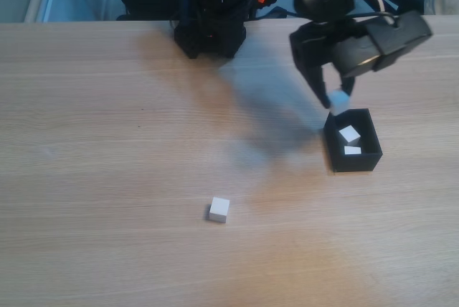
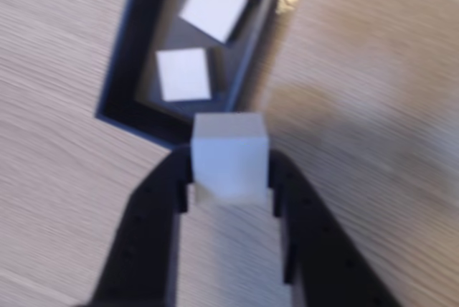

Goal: Pick blocks and place them in the box.

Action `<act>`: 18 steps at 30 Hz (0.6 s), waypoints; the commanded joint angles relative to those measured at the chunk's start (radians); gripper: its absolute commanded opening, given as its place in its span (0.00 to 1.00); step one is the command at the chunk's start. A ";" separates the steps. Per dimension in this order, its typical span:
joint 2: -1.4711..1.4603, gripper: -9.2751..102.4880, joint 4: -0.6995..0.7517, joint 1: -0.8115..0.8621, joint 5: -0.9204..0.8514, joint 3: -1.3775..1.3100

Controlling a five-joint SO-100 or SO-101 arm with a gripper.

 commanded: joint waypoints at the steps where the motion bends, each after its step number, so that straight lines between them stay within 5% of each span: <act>1: -0.055 0.08 -0.002 -0.011 0.011 -0.126; 18: -0.166 0.18 0.072 -0.029 0.034 -0.244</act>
